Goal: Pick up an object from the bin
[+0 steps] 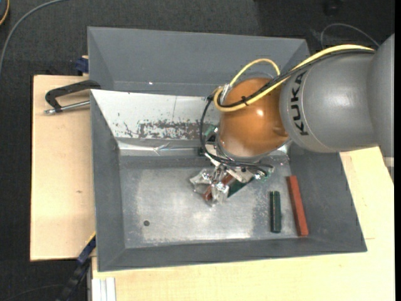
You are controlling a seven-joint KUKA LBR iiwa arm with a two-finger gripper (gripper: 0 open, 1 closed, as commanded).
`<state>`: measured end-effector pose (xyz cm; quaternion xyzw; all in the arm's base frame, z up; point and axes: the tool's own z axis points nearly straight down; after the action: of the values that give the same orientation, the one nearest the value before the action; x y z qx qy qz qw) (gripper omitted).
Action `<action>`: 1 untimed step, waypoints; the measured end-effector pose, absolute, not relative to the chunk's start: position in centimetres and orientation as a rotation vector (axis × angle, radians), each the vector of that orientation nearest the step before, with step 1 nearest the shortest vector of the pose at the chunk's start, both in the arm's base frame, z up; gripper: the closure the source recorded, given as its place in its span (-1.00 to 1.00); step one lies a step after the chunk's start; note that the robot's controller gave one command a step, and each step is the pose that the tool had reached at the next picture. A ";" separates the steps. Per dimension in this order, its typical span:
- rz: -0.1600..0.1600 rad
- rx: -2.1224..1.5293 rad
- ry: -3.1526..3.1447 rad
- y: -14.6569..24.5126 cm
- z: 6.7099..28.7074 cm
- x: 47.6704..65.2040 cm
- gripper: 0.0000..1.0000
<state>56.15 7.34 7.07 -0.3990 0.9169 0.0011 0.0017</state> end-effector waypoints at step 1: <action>0.003 -1.252 2.878 7.3 7.1 56.2 -1.00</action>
Offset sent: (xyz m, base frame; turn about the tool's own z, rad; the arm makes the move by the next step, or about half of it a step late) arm 0.0000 0.0000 0.0000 0.0000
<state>56.17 7.34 7.10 -0.3990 0.9170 0.0011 0.0017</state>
